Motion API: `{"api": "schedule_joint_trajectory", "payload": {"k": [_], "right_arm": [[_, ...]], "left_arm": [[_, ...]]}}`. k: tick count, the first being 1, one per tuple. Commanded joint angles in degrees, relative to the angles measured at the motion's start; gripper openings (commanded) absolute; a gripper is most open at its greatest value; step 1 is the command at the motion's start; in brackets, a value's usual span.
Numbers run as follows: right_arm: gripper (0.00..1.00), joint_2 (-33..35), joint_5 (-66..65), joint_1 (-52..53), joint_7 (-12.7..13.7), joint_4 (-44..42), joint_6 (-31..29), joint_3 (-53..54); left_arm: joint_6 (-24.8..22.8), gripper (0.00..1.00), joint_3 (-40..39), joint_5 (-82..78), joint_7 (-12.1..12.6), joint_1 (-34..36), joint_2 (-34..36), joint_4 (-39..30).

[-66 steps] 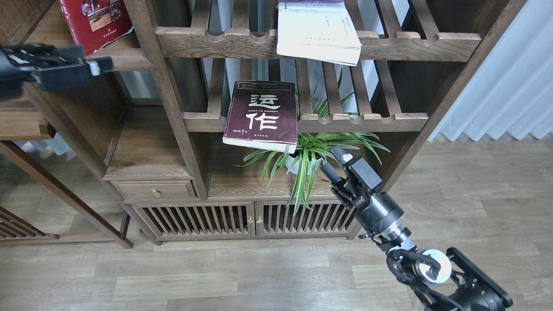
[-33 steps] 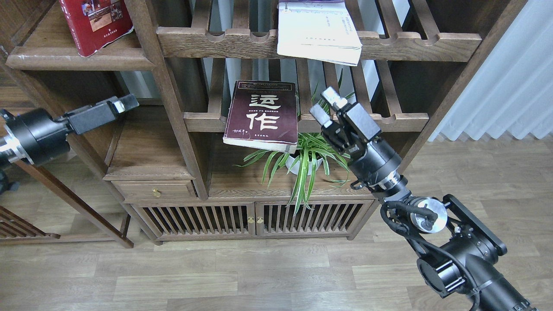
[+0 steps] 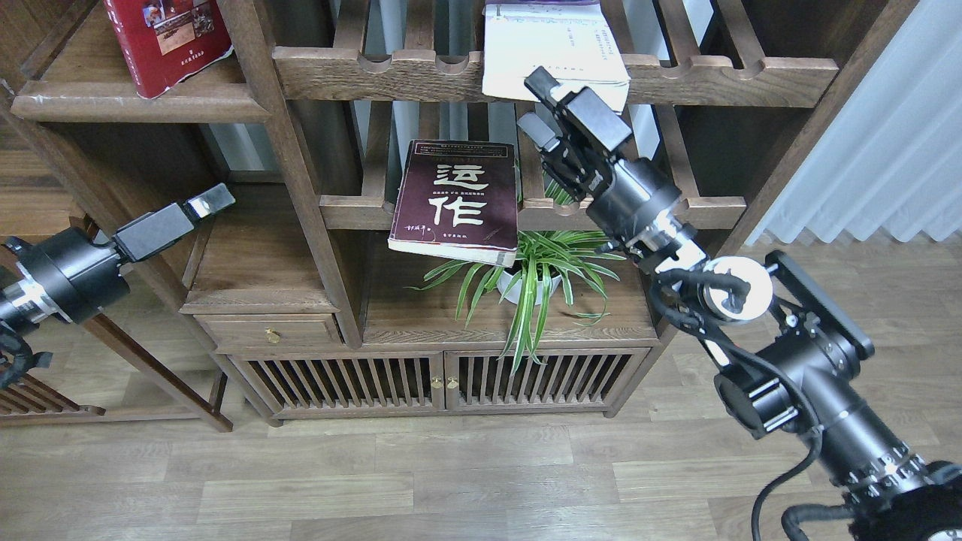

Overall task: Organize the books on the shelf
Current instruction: 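Raise the right gripper to the white book on the top shelf and grasp it, then pull the white book out and lower it with the right gripper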

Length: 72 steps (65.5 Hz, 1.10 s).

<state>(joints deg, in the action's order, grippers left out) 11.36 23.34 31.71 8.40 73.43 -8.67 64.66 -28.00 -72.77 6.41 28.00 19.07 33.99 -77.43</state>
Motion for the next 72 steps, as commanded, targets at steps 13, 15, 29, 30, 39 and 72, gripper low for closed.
{"api": "schedule_joint_trajectory", "payload": {"k": [13,15,29,30,39,72], "right_arm": [[0.03,-2.8,1.7,-4.7,0.7,-0.5,-8.0,3.6],[0.03,-2.7,1.7,-5.2,0.7,-0.5,-8.1,3.5],[0.01,-2.6,1.9,-7.9,1.0,0.7,-11.0,3.5],[0.01,-2.6,1.8,-7.9,1.0,0.7,-11.1,3.5],[0.01,-2.4,1.8,-8.1,1.0,0.7,-11.4,3.5],[0.0,-2.0,1.9,-16.9,0.0,11.6,-15.8,4.6]], "left_arm": [[0.0,0.99,-1.1,0.0,0.0,0.1,-0.3,-0.1],[0.0,0.99,-1.4,0.0,0.0,0.1,-0.5,-0.1],[0.0,1.0,-4.3,0.7,0.0,-0.3,-4.7,-0.2],[0.0,1.0,-4.3,0.7,0.0,-0.3,-4.8,-0.2],[0.0,1.0,-4.3,0.7,0.0,-0.6,-6.4,-0.2],[0.0,1.0,-5.5,0.8,0.0,-0.6,-9.3,0.0]]}}
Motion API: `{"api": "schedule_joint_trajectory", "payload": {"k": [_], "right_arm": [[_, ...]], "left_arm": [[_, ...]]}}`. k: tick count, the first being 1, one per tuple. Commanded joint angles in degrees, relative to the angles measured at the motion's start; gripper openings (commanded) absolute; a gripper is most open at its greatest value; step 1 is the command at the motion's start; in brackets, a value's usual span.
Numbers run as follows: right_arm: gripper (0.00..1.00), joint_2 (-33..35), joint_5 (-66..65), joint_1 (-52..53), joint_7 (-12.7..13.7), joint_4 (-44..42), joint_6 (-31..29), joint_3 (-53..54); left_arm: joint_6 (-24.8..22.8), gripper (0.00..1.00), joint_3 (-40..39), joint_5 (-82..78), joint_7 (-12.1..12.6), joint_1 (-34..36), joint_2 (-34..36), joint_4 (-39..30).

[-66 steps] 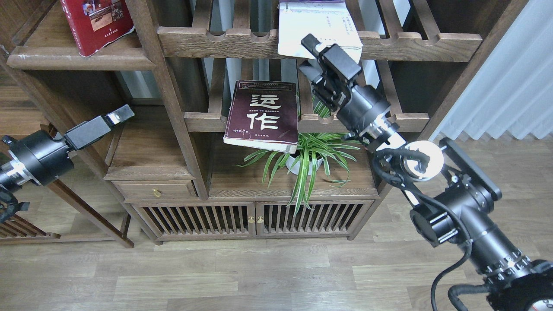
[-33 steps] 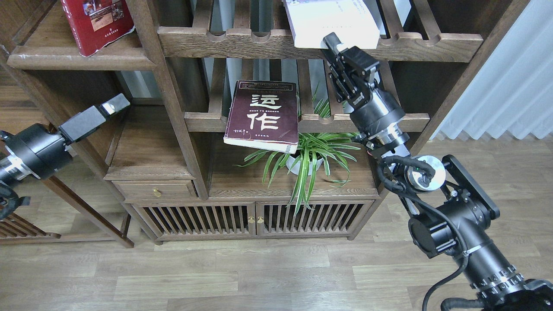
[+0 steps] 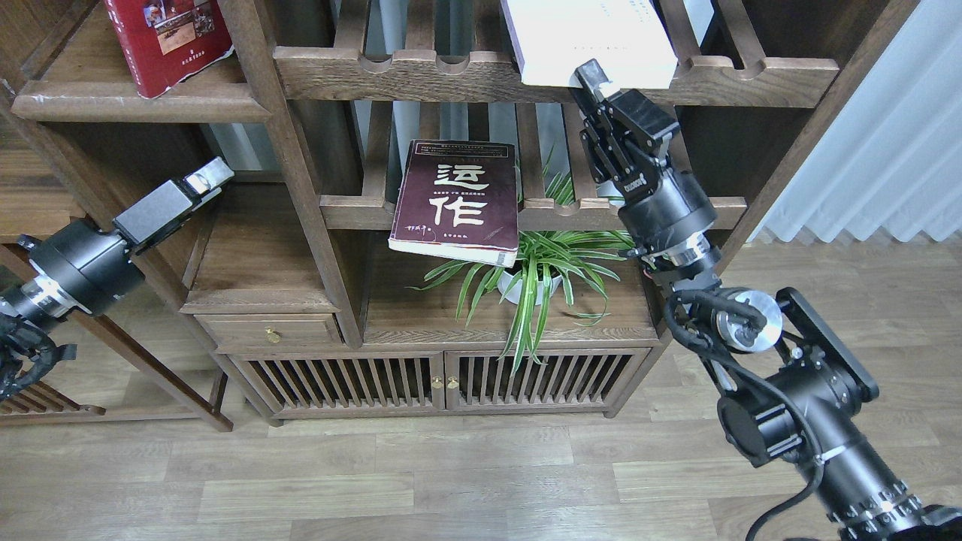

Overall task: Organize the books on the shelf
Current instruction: 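Pull the white book out and lower it with the right gripper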

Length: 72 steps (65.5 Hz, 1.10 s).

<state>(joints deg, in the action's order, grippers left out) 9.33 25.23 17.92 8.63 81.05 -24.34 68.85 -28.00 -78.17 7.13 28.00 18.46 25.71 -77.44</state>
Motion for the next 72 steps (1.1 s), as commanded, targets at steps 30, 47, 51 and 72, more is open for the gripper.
{"api": "schedule_joint_trajectory", "payload": {"k": [30,47,51,72], "right_arm": [[0.0,4.5,0.3,-15.5,-0.3,5.9,-3.7,3.6],[0.0,6.6,2.5,-26.3,-0.2,7.2,-3.7,6.1],[0.0,7.6,3.8,-27.9,-0.2,7.2,-3.7,6.1],[0.0,11.8,6.4,-31.9,-0.2,7.2,-3.7,6.7]], "left_arm": [[0.0,1.0,0.2,0.2,0.0,0.0,-4.8,0.4],[0.0,1.0,1.2,0.1,0.0,0.1,-7.4,0.4],[0.0,1.0,1.4,0.1,0.0,0.1,-8.0,0.4],[0.0,1.0,3.1,-0.1,0.0,-0.1,-10.5,0.1]]}}
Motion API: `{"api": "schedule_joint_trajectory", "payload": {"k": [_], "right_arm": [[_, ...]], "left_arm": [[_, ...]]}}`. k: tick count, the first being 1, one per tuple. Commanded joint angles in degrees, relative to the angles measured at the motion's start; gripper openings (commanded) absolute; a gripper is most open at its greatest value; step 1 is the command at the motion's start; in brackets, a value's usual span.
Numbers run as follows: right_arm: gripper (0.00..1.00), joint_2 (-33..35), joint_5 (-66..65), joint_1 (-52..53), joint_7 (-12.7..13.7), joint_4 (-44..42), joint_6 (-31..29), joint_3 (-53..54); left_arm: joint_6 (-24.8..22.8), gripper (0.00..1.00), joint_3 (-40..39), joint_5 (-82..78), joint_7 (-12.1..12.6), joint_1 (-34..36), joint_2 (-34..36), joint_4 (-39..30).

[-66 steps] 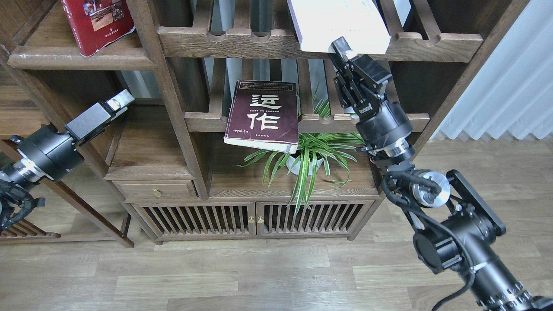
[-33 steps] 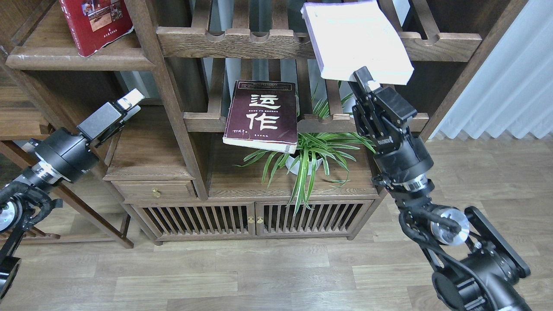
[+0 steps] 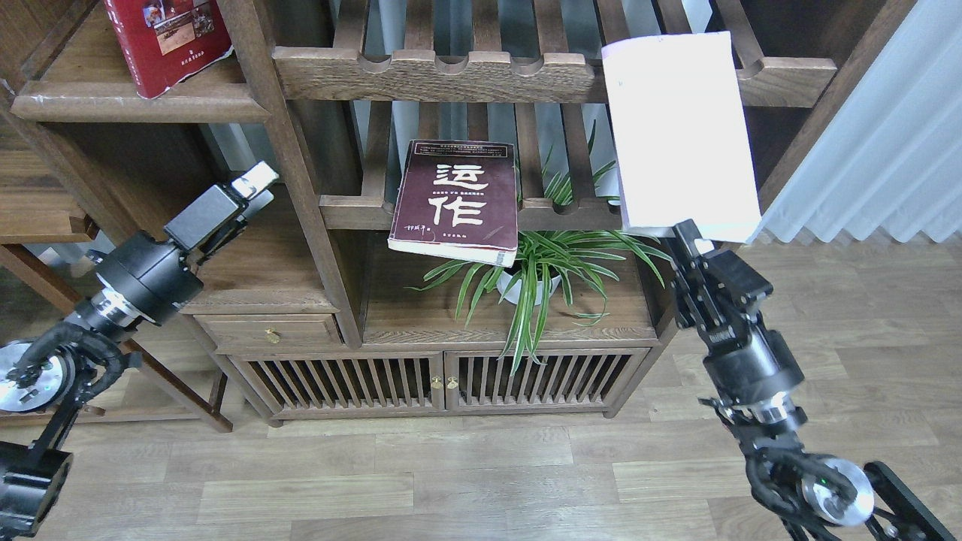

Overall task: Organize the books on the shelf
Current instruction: 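Pull the white book out and lower it with the right gripper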

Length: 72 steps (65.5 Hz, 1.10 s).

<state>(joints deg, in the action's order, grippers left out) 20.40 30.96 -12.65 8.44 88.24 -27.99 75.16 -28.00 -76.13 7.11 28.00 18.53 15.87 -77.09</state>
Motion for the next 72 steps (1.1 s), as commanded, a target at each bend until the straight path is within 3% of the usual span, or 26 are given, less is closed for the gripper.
{"api": "schedule_joint_trajectory", "payload": {"k": [1,36,50,72], "right_arm": [[0.0,0.9,0.7,-1.6,0.0,0.0,0.0,0.5],[0.0,1.0,0.9,-1.9,-0.1,0.9,0.0,0.9],[0.0,1.3,0.9,3.9,-0.6,1.1,0.0,0.8],[0.0,1.0,0.9,1.1,-0.6,0.8,0.0,0.4]], "left_arm": [[0.0,1.0,1.2,-0.1,0.0,-0.2,-0.7,-0.3],[0.0,1.0,1.5,-0.3,0.0,-0.2,-0.8,-0.6],[0.0,1.0,1.4,-0.4,0.0,-0.1,-1.1,-0.6],[0.0,1.0,1.4,-0.4,0.0,-0.3,-1.5,-0.6]]}}
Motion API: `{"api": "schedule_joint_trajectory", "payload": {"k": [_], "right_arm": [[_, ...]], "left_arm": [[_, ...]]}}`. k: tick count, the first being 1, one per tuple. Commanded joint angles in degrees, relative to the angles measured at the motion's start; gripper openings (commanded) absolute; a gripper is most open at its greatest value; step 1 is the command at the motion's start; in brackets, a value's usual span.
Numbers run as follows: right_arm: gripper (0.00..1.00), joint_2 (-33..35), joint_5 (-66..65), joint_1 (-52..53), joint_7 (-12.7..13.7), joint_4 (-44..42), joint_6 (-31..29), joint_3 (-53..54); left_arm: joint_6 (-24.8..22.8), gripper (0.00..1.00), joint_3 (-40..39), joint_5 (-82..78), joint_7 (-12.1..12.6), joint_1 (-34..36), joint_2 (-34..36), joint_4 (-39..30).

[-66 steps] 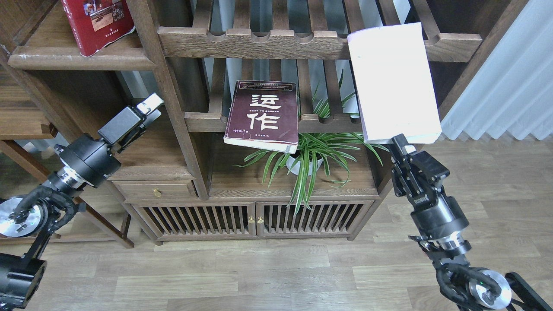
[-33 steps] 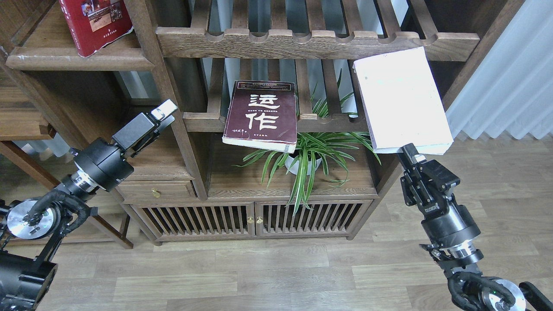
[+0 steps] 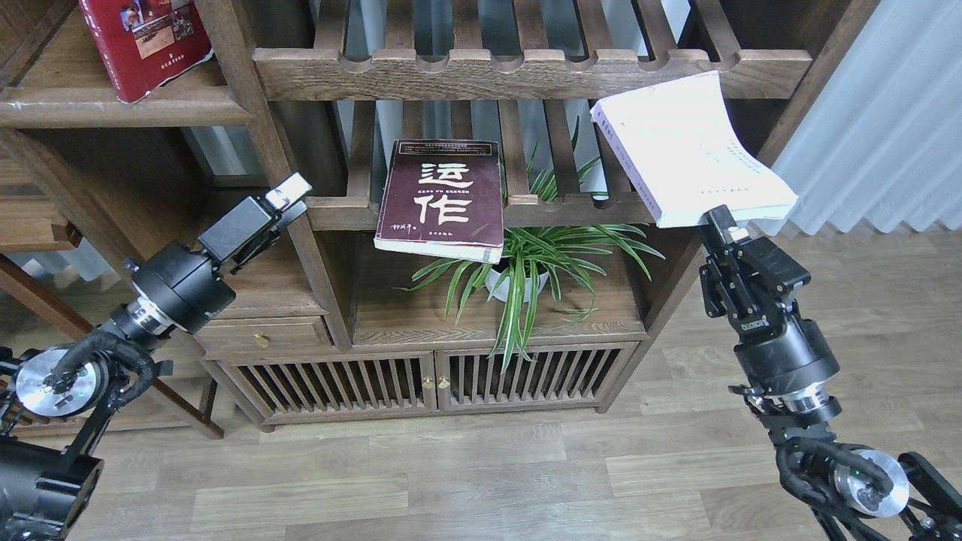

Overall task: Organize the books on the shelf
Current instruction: 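Pull the white book out and lower it with the right gripper, then bring the left gripper to the white book and grasp its edge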

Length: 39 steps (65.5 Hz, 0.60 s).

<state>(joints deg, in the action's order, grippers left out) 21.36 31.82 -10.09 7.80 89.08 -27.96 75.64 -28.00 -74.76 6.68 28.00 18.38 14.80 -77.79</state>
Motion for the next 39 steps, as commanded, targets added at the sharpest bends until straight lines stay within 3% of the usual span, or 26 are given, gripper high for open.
{"api": "schedule_joint_trajectory", "payload": {"k": [1,21,26,27,39], "right_arm": [[0.0,0.0,0.0,-1.6,0.0,0.0,0.0,0.0],[0.0,0.1,0.0,-3.8,0.1,0.0,0.0,-0.1],[0.0,0.1,0.0,-3.8,0.1,0.0,0.0,-0.1],[0.0,0.0,0.0,-3.8,0.1,0.1,0.0,-0.1],[0.0,0.2,0.0,-4.1,0.1,0.1,0.0,-0.7]], "left_arm": [[0.0,1.0,0.1,0.0,0.0,-0.1,-0.6,0.1],[0.0,1.0,3.6,0.6,0.0,-0.4,-6.4,0.2],[0.0,1.0,5.0,0.6,0.0,-1.2,-10.8,0.4],[0.0,1.0,5.5,0.5,0.0,-1.2,-14.8,0.7],[0.7,1.0,8.8,2.5,0.0,-1.7,-14.8,1.7]]}}
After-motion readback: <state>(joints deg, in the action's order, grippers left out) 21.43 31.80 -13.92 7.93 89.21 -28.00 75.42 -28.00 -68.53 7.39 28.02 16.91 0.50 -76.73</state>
